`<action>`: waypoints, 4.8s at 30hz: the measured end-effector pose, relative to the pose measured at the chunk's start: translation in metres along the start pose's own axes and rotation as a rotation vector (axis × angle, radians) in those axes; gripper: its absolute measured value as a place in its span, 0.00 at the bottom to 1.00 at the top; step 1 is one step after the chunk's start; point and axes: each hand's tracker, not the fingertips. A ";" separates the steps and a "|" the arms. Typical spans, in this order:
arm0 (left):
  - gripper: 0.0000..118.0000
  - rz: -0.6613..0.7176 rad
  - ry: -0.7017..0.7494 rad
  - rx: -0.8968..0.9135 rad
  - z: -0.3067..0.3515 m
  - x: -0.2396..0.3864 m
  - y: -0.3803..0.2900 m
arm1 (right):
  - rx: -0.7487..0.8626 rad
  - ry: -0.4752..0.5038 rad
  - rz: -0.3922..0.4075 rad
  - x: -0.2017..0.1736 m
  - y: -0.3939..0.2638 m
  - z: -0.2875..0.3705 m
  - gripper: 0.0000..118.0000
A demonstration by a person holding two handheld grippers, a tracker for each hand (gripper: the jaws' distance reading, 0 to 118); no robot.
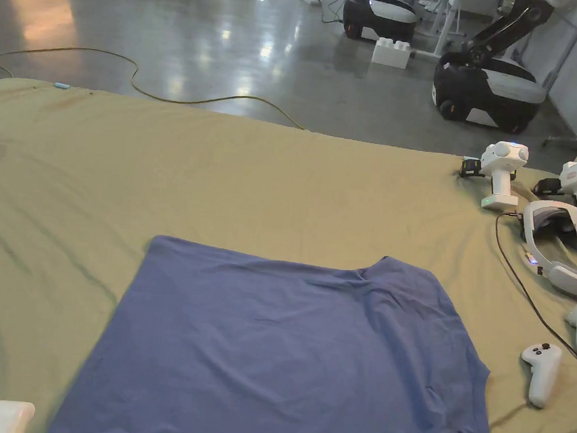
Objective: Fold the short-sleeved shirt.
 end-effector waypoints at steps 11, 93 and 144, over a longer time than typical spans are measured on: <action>0.06 0.008 -0.022 0.205 0.034 0.009 0.049 | 0.192 -0.035 0.051 -0.006 0.066 0.059 0.06; 0.39 0.000 0.037 0.047 -0.058 0.016 0.168 | 0.896 -0.043 0.007 -0.110 0.164 0.097 0.00; 0.05 -0.087 0.008 0.071 -0.047 0.021 0.121 | 0.039 0.039 -0.079 0.019 0.142 -0.087 0.09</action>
